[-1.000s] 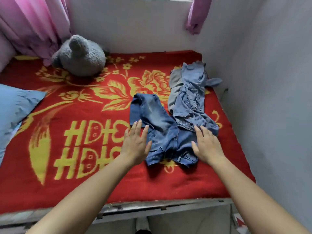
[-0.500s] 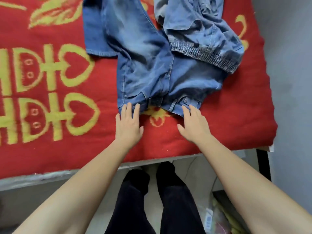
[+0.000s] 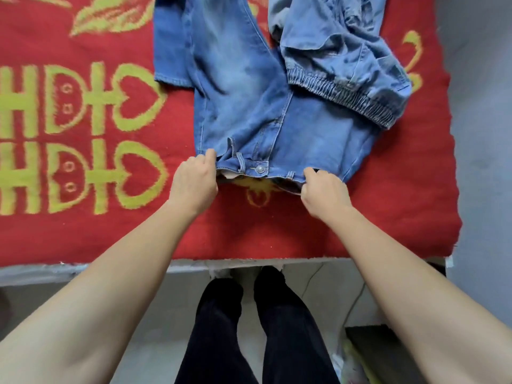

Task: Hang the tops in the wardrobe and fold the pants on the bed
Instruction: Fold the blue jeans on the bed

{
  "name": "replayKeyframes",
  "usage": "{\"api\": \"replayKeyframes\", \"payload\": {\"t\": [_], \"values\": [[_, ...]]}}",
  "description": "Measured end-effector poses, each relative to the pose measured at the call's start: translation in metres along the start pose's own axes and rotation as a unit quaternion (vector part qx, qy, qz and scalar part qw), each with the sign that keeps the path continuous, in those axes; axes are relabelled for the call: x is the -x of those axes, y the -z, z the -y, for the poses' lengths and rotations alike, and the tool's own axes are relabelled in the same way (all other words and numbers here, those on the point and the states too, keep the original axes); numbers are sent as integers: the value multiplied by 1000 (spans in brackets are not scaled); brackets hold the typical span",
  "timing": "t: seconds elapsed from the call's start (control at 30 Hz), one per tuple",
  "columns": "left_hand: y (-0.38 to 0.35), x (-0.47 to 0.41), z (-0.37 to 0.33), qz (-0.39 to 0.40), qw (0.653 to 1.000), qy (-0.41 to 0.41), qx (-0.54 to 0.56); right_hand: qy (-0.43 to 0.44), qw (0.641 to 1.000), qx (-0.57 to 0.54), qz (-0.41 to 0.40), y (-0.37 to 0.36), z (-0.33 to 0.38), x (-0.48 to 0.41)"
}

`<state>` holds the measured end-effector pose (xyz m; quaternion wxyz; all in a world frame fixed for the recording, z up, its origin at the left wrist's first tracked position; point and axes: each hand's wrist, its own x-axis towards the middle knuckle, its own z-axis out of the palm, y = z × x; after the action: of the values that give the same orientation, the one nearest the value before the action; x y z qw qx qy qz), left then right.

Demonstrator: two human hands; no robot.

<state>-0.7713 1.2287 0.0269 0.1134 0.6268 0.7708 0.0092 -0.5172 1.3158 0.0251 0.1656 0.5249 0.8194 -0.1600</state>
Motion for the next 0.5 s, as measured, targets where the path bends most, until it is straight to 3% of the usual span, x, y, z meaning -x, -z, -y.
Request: {"api": "replayKeyframes", "payload": {"t": [0.3,0.5], "values": [[203,25,22,-75,980,-88,-164,151,976,31,-152,198,8,42],[358,55,55,-153,961,-67,-222,282,908,45,-305,348,58,55]]}}
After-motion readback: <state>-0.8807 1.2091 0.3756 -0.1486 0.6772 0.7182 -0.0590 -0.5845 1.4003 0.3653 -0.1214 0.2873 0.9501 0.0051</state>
